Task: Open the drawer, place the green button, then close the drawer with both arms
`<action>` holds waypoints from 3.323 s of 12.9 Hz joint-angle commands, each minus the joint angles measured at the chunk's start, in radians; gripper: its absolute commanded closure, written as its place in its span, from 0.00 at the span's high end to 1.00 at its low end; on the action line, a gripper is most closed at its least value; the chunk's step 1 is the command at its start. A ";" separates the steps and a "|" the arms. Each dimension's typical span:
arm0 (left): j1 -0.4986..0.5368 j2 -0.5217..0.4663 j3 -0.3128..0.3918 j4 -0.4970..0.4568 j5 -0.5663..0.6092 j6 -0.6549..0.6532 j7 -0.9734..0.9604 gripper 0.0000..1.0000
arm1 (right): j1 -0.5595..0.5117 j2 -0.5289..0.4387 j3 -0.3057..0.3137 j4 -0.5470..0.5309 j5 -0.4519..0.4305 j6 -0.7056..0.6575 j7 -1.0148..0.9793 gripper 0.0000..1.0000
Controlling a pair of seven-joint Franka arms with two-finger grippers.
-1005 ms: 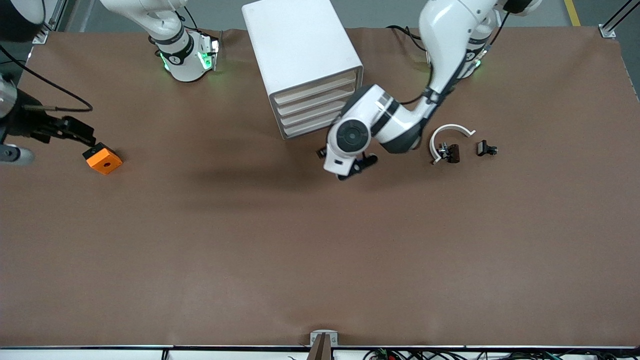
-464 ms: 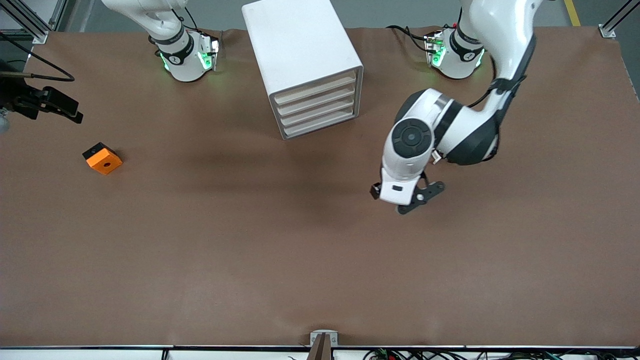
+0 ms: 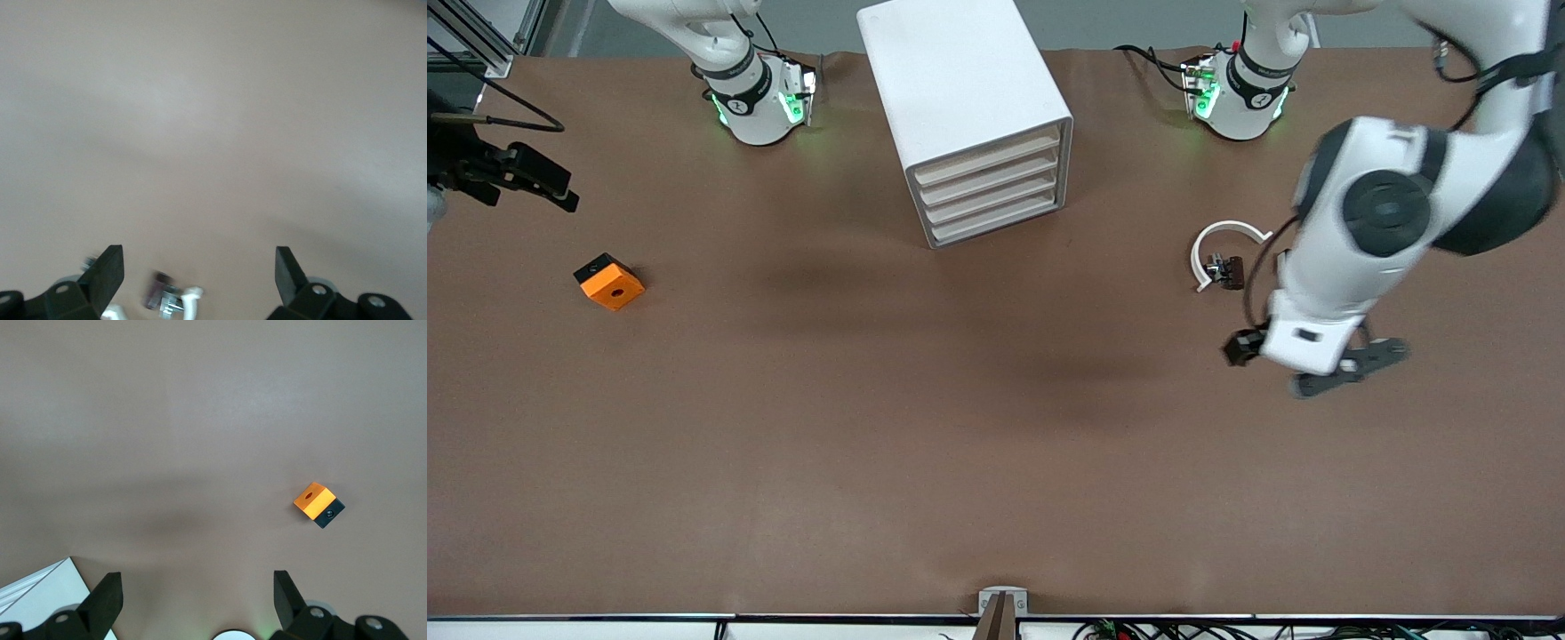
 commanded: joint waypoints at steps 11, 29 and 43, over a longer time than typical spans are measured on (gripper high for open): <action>0.232 -0.182 -0.004 0.061 -0.138 -0.138 0.331 1.00 | -0.042 -0.051 0.009 -0.054 0.036 0.020 -0.013 1.00; 0.082 -0.437 0.092 -0.137 -0.198 -0.233 0.546 1.00 | -0.033 -0.054 0.010 -0.029 -0.009 0.052 -0.095 1.00; -0.015 -0.432 0.172 -0.101 -0.255 -0.257 0.542 1.00 | -0.036 -0.054 0.010 -0.031 0.002 0.058 -0.070 1.00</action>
